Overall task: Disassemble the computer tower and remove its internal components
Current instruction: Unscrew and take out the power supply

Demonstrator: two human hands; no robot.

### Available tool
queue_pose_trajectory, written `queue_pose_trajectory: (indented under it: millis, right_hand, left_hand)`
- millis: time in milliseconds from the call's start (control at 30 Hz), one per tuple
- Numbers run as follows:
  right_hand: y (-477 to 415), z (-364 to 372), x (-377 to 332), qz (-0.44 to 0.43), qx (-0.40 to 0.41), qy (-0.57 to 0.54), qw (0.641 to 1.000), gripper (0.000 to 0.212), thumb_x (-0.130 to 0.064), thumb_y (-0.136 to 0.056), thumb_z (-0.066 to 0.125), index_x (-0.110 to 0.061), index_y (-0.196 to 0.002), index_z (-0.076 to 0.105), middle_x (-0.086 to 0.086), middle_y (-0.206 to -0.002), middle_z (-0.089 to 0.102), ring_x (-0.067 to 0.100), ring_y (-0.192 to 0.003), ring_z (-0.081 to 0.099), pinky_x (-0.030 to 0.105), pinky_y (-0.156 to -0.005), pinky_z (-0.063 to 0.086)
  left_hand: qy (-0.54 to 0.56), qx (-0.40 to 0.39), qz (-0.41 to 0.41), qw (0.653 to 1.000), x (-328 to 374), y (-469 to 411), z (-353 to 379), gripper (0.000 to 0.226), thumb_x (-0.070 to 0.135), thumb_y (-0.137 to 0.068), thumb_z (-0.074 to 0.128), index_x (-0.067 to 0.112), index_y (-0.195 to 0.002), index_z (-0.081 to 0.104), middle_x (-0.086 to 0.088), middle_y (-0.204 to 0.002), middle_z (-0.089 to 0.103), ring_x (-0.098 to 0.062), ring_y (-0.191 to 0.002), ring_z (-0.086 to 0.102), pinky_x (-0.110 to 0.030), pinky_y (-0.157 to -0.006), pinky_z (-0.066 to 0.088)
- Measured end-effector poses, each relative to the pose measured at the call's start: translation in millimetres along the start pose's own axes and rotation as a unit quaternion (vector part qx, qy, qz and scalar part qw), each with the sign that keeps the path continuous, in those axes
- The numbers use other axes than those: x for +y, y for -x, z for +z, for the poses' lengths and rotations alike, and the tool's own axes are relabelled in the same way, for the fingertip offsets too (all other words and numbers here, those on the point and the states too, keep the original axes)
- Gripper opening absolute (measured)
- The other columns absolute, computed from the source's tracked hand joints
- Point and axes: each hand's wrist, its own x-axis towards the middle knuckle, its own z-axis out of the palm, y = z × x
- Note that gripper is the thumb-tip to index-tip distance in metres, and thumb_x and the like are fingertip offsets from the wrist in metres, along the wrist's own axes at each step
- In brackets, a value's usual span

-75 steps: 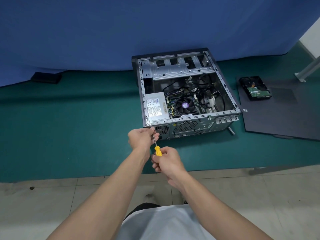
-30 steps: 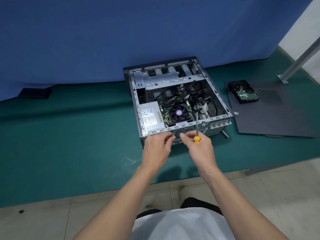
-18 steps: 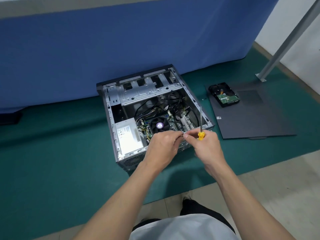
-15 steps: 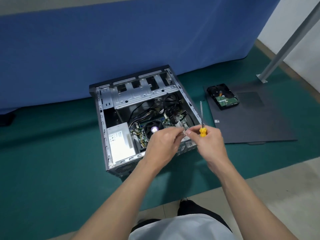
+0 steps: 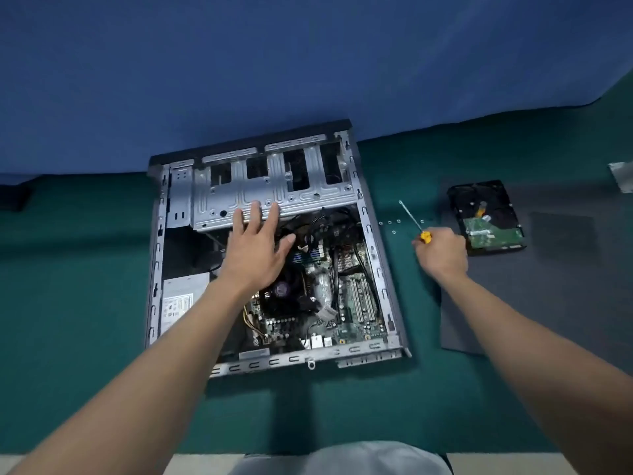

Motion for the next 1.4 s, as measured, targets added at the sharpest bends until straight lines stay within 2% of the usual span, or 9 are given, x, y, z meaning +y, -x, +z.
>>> queue_pose_trajectory:
  millis: [233,533,700,833,1033,1133,1233,1333,1400]
  right_hand:
    - [-30,34,-9,-0.006,0.024,0.106,0.994,0.01,-0.011,-0.083,0.054,-0.013,-0.082,0.064,0.021,-0.095,0.065,0.041,-0.085,0.061,0.036,-0.068,0.042]
    - [-9,33,-6,0.013,0.015,0.045,0.999,0.026,-0.024,-0.093,0.052,-0.003,-0.107,0.051,0.025,-0.107,0.06,0.044,-0.097,0.058,0.046,-0.082,0.047]
    - [50,47,20,-0.08,-0.02,0.075,0.994,0.015,-0.009,-0.098,0.04,0.001,-0.103,0.05,0.021,-0.102,0.053,0.034,-0.087,0.052,0.047,-0.08,0.044]
    - [66,52,33,-0.045,-0.062,0.131,0.988,0.023,-0.015,-0.097,0.033,-0.005,-0.103,0.053,0.017,-0.106,0.055,0.033,-0.095,0.051,0.044,-0.086,0.042]
    - [66,28,17,-0.021,-0.076,0.145,0.986,0.024,0.0,-0.093,0.043,-0.003,-0.107,0.062,0.019,-0.107,0.064,0.034,-0.097,0.06,0.045,-0.085,0.051]
    - [65,-2,-6,-0.016,0.029,0.012,0.999,0.02,-0.015,-0.092,0.054,-0.008,-0.105,0.068,0.014,-0.102,0.07,0.03,-0.095,0.063,0.026,-0.086,0.046]
    - [86,-35,-48,-0.14,0.206,-0.104,0.963,0.015,-0.019,-0.091,0.057,-0.011,-0.091,0.069,0.001,-0.076,0.066,0.009,-0.068,0.058,0.0,-0.063,0.033]
    - [112,-28,-96,-0.303,0.088,-0.035,0.948,0.019,-0.021,-0.094,0.053,-0.011,-0.088,0.068,-0.003,-0.074,0.065,-0.003,-0.058,0.051,0.004,-0.062,0.037]
    - [119,-1,-118,-0.304,-0.057,0.101,0.946,0.022,-0.018,-0.097,0.048,-0.008,-0.087,0.065,0.006,-0.08,0.066,0.01,-0.064,0.058,0.02,-0.067,0.049]
  left_hand:
    - [-0.068,0.033,-0.035,0.996,4,2,1,0.066,0.061,-0.097,0.024,0.033,-0.153,0.006,0.0,-0.162,0.003,-0.03,-0.148,-0.002,-0.066,-0.11,0.001]
    - [-0.096,0.044,-0.016,0.994,5,1,-1,0.064,0.052,-0.099,0.033,0.028,-0.153,0.008,-0.006,-0.161,0.009,-0.036,-0.147,0.006,-0.058,-0.115,0.004]
    - [-0.116,0.047,0.009,0.992,3,2,-3,0.066,0.048,-0.099,0.035,0.024,-0.153,0.006,-0.01,-0.16,0.01,-0.04,-0.145,0.007,-0.056,-0.116,0.006]
    - [-0.116,0.034,0.026,0.992,-4,1,-5,0.067,0.048,-0.1,0.036,0.025,-0.154,0.003,-0.009,-0.161,0.006,-0.039,-0.146,0.005,-0.056,-0.115,0.003]
    - [-0.069,0.024,0.07,0.995,-20,-5,-9,0.065,0.041,-0.099,0.044,0.032,-0.153,0.009,-0.006,-0.161,0.01,-0.035,-0.147,0.002,-0.058,-0.115,0.002]
    - [-0.063,0.015,0.089,0.994,-29,-10,-13,0.064,0.038,-0.099,0.046,0.037,-0.152,0.01,-0.002,-0.161,0.009,-0.033,-0.148,-0.001,-0.061,-0.113,0.002]
    - [-0.059,0.008,0.104,0.993,-33,-14,-15,0.063,0.037,-0.099,0.046,0.04,-0.151,0.011,0.0,-0.162,0.008,-0.033,-0.147,-0.002,-0.062,-0.113,0.002]
    - [-0.045,0.0,0.116,0.992,-36,-18,-20,0.06,0.037,-0.099,0.045,0.041,-0.151,0.014,0.0,-0.161,0.009,-0.033,-0.147,-0.002,-0.064,-0.112,0.002]
    - [-0.042,-0.005,0.12,0.992,-38,-20,-22,0.059,0.037,-0.1,0.045,0.042,-0.151,0.016,0.0,-0.161,0.009,-0.033,-0.147,-0.002,-0.065,-0.112,0.003]
